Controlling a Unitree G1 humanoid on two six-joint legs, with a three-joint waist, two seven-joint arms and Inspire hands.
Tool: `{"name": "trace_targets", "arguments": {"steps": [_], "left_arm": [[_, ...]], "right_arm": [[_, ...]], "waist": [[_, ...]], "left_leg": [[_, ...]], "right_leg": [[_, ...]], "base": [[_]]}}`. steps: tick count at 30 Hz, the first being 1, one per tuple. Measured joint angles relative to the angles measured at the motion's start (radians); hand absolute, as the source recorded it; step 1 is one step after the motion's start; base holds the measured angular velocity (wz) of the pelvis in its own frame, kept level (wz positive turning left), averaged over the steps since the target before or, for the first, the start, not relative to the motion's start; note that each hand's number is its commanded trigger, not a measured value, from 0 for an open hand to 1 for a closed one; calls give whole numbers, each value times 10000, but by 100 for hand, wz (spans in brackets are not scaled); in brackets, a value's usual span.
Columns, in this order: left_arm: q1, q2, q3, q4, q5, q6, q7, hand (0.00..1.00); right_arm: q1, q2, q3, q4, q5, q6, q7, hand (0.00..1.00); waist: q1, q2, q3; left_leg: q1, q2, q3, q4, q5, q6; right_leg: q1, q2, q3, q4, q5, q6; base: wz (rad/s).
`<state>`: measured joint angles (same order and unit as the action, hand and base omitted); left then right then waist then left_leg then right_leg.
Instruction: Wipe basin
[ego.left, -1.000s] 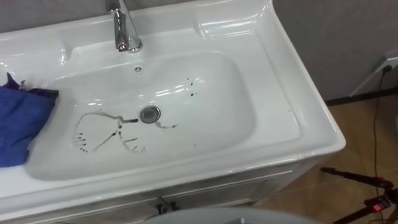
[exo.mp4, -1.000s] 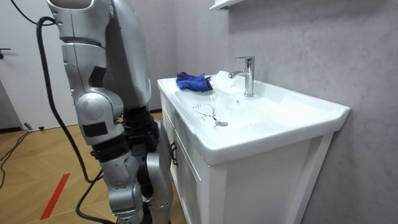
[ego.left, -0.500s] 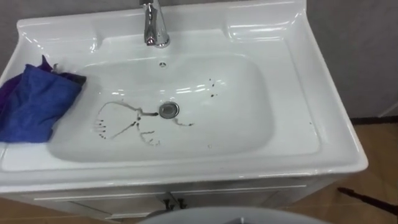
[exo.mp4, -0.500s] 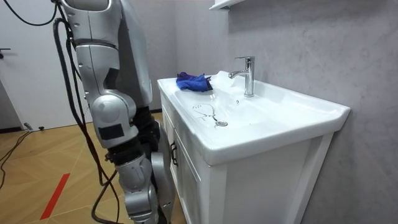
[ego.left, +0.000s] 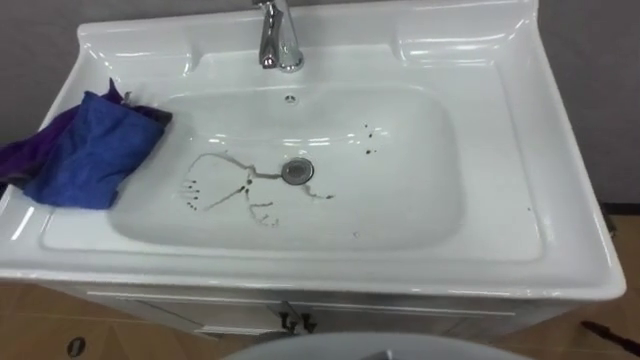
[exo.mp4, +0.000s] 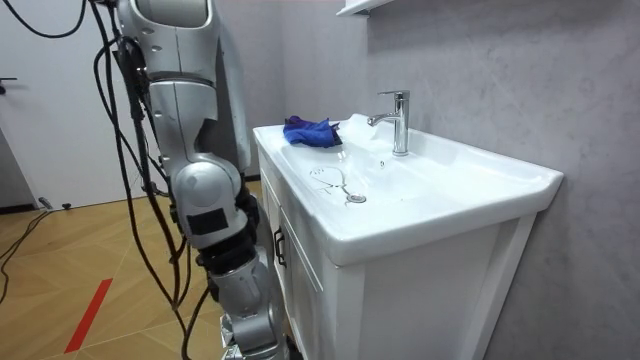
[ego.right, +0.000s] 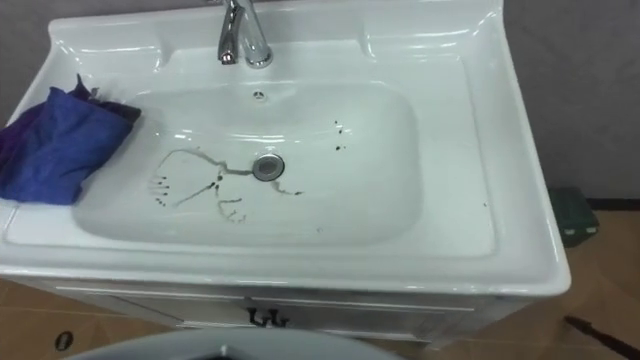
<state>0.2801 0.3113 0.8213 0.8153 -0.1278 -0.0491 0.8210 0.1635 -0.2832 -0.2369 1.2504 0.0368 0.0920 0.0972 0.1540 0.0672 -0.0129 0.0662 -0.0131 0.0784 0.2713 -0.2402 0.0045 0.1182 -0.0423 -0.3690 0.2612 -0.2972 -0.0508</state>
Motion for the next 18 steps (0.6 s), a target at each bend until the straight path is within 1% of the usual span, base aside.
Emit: {"name": "trace_targets", "arguments": {"steps": [1,3,7,8,9,11,12,13,17,18], "left_arm": [[8,0,0,-134,-4,-7,136,0],[-8,1,-12,-752,-118,-69,589,0],[72,4,-16,-1518,-306,-397,1255,0],[37,4,-18,-1672,-334,-427,1358,0],[48,9,-19,-1942,-333,-545,1582,0],[-2,29,-16,-2356,-331,-743,1841,0],[-71,88,-16,-2509,-325,-878,1976,0],[-123,179,-16,-2635,-325,-935,2020,0],[-359,221,-78,-3475,-302,-1106,2306,0],[-413,293,-138,-3639,-302,-1188,2401,0]], "right_arm": [[45,4,18,-75,11,-32,2,0],[147,10,199,-218,15,-88,9,0],[263,13,207,-415,76,-81,4,0],[335,19,208,-522,108,-87,2,0],[429,15,208,-654,96,-152,-14,0],[564,18,211,-777,-5,-278,-70,0],[575,17,209,-777,-33,-305,-81,0],[575,24,218,-778,-52,-314,-70,0],[576,23,569,-778,-67,-350,-73,0],[580,35,616,-776,-67,-390,-74,0]], "waist": [[45,0,-2],[135,8,-18],[183,44,-41],[181,113,-84],[180,66,-54],[181,110,-74],[172,53,-25],[128,59,-23],[95,61,-14],[67,68,-14]], "left_leg": [[3,-1,-4,-2,0,0],[-20,-16,-42,-3,-1,0],[-33,-44,-112,-3,-1,0],[-26,-48,-125,-4,-1,0],[-2,-52,-137,-14,-1,0],[9,-53,-151,-4,-1,0],[10,-50,-154,-3,-1,0],[4,-44,-155,1,-1,0],[-40,-45,-172,36,-1,0],[-53,-46,-180,36,-1,1]], "right_leg": [[0,-1,9,-5,1,1],[-20,-4,6,-16,3,4],[-46,-2,23,-14,3,3],[-40,-2,23,-16,4,3],[-28,-1,33,-10,5,2],[-10,2,38,-10,5,2],[-9,3,43,-11,5,2],[-7,5,36,-14,5,2],[-63,7,83,19,4,3],[-81,8,98,24,7,6]], "base": [[-6],[0],[0],[0],[0],[0],[0],[0],[0],[0]]}}
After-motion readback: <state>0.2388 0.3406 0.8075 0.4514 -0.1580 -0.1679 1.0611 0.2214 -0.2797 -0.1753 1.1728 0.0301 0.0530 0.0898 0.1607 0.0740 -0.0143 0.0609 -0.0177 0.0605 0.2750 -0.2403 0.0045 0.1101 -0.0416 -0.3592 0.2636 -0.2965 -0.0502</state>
